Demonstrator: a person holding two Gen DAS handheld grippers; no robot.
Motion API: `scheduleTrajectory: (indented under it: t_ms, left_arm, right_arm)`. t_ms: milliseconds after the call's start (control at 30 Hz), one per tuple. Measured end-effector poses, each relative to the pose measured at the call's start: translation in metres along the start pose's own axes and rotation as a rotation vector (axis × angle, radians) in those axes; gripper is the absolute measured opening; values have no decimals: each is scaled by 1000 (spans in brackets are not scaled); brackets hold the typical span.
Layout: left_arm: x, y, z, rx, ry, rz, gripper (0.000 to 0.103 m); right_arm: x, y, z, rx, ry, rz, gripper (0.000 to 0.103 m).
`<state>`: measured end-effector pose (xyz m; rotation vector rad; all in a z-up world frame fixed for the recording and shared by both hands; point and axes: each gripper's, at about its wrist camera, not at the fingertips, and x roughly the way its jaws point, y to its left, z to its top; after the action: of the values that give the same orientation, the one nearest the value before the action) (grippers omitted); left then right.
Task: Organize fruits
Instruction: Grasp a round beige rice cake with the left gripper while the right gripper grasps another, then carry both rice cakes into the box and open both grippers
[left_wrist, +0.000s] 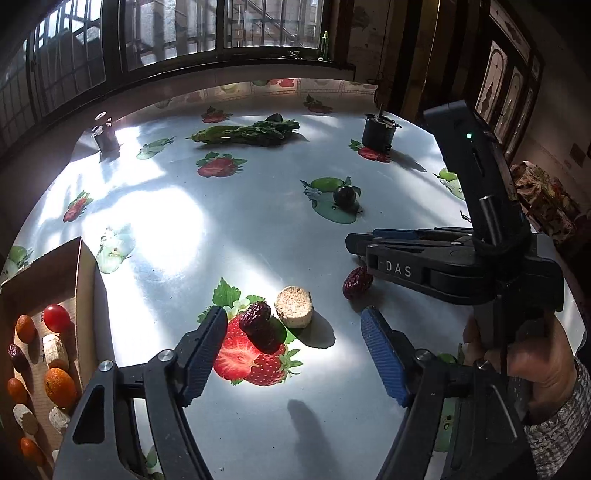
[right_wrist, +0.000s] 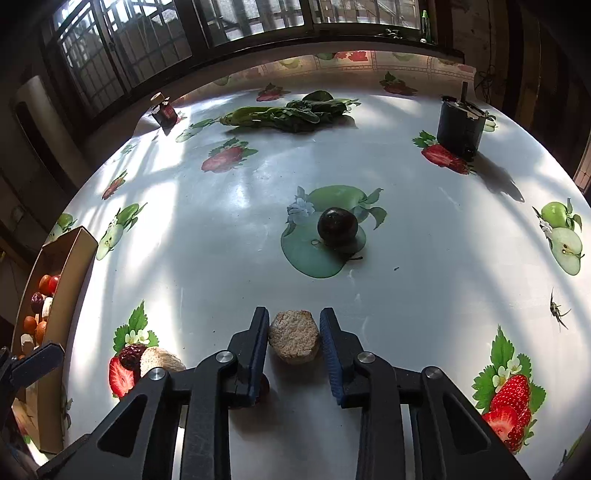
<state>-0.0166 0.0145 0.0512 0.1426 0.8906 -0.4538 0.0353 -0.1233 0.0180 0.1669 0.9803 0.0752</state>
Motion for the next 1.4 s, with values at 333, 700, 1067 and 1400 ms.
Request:
scheduleTrajectory:
  t_ms: [333,700,1067,1400]
  left_arm:
    - [47,-14,6,148,94,19,35]
    - [22,-11,3,66,37,60,29]
    - [-46,3,-12,-53,-71,-44,29]
    - [-92,29,-40,-142,-147,-25,29]
  right_arm:
    - [-8,-35,2,98,-18,21,30]
    - [-9,-47,2,142,-40,11,30]
    - [-56,-34,-27,140,-96,6,30]
    - [-102,12,-53,94,-141,93,30]
